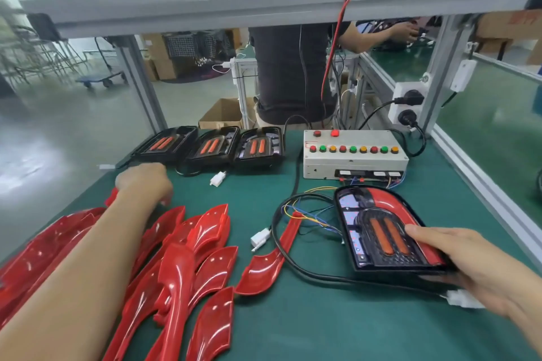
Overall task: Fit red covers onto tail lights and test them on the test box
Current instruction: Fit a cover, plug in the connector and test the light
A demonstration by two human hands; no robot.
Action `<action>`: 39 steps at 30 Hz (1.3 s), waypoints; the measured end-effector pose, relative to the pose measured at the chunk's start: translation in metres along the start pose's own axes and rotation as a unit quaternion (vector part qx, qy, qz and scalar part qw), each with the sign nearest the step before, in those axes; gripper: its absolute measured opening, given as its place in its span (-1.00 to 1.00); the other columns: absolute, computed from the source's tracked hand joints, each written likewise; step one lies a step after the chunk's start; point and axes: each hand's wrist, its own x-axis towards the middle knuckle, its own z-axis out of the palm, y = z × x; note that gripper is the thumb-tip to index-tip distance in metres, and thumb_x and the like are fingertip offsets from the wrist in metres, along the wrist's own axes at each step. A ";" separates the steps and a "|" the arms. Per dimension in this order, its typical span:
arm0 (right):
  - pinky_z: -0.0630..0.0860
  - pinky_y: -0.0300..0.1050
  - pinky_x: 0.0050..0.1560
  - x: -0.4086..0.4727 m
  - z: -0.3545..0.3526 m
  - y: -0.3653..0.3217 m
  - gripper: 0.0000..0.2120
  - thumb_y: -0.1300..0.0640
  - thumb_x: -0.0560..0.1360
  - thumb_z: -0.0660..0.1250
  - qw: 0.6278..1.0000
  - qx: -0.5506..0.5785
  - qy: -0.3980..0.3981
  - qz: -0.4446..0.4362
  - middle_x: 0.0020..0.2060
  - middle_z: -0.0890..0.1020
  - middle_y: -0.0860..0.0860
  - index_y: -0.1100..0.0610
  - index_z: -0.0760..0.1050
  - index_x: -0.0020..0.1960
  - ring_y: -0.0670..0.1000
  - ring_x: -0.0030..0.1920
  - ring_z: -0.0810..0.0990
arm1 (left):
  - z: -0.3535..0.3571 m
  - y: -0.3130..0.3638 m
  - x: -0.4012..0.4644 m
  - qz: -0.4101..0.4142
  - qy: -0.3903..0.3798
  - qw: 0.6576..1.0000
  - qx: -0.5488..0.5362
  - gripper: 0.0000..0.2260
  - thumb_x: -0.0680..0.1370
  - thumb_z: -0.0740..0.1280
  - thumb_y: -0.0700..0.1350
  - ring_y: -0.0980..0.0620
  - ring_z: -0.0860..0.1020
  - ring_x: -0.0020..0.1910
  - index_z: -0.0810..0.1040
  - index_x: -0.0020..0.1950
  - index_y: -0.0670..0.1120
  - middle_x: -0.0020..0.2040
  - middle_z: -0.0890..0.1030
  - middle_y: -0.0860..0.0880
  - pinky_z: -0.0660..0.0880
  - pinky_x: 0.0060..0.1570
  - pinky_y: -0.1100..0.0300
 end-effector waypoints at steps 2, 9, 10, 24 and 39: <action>0.61 0.16 0.03 -0.003 0.002 -0.001 -0.63 -0.07 0.35 0.47 1.000 -0.013 0.002 0.014 -0.13 0.72 0.21 0.19 0.67 -0.01 0.23 -0.10 0.71 | 0.012 -0.004 0.001 -0.008 0.001 1.000 -0.002 -0.70 0.32 0.44 -0.16 -0.13 0.57 0.05 0.54 0.04 -0.08 0.06 0.59 -0.10 0.41 -0.18 0.11; 0.49 0.32 0.18 -0.005 0.004 -0.004 -0.60 -0.12 0.32 0.49 0.999 -0.032 0.011 0.027 -0.09 0.71 0.22 0.16 0.67 -0.02 0.30 0.01 0.67 | 0.023 -0.003 0.004 -0.012 0.083 0.996 -0.035 -0.82 0.43 0.29 -0.27 -0.21 0.57 0.05 0.55 0.01 -0.17 0.05 0.60 -0.19 0.39 -0.18 0.08; 0.45 0.36 0.20 -0.005 0.004 -0.004 -0.62 -0.11 0.34 0.48 0.999 -0.033 0.010 0.026 -0.09 0.71 0.22 0.16 0.67 -0.02 0.32 0.04 0.65 | 0.020 -0.002 0.004 -0.007 0.094 0.994 -0.049 -0.84 0.43 0.29 -0.27 -0.22 0.57 0.04 0.55 -0.01 -0.18 0.03 0.60 -0.21 0.40 -0.17 0.07; 0.57 -0.05 -0.03 0.006 -0.005 -0.009 -0.80 0.02 0.55 0.32 0.996 -0.090 -0.005 -0.022 -0.17 0.74 0.06 0.08 0.62 0.08 0.04 -0.16 0.72 | -0.085 0.100 -0.079 0.109 -0.090 0.504 -0.852 -0.84 0.57 0.18 -0.35 0.10 0.51 -0.35 0.53 -0.03 -0.18 -0.34 0.61 -0.05 0.43 -0.44 0.36; 0.52 -0.03 -0.14 -0.022 0.021 -0.023 -0.65 -0.12 0.51 0.32 0.843 -0.401 0.113 -0.339 -0.29 0.63 -0.05 -0.14 0.44 0.28 0.03 -0.26 0.55 | -0.041 0.220 -0.142 0.107 -0.399 0.391 -0.822 -0.89 0.60 0.15 -0.34 0.05 0.48 -0.28 0.47 -0.02 -0.24 -0.17 0.54 -0.15 0.45 -0.52 0.37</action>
